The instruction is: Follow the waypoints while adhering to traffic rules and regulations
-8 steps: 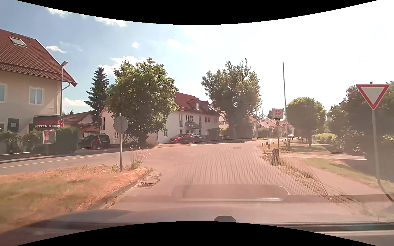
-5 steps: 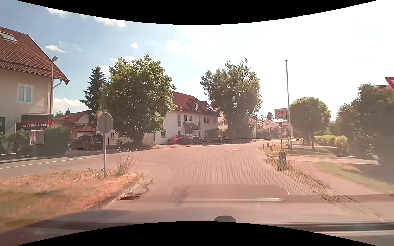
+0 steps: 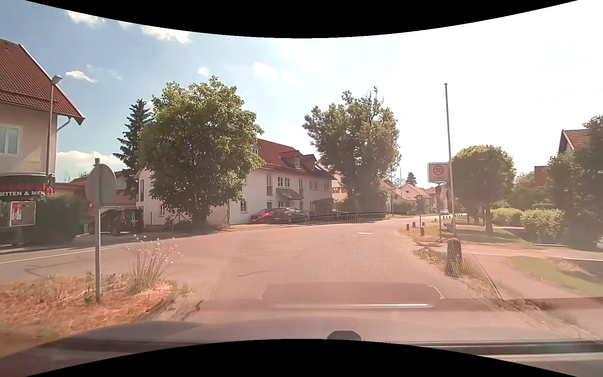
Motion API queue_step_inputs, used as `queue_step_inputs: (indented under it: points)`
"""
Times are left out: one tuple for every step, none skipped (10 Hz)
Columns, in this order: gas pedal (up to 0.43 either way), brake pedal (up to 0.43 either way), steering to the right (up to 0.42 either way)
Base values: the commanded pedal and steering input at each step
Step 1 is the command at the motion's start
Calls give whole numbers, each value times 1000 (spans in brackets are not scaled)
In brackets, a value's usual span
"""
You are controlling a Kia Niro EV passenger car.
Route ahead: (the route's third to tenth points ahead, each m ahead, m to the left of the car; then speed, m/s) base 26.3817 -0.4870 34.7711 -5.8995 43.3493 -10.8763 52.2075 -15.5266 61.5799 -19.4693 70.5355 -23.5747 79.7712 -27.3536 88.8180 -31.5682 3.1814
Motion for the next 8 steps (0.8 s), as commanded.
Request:
queue_step_inputs:
  points:
    - [169, 0, 18]
    - [189, 0, 18]
    - [220, 0, 21]
    - [228, 0, 26]
    - [240, 0, 28]
    - [268, 0, 30]
    - [268, 0, 31]
    - [280, 0, 31]
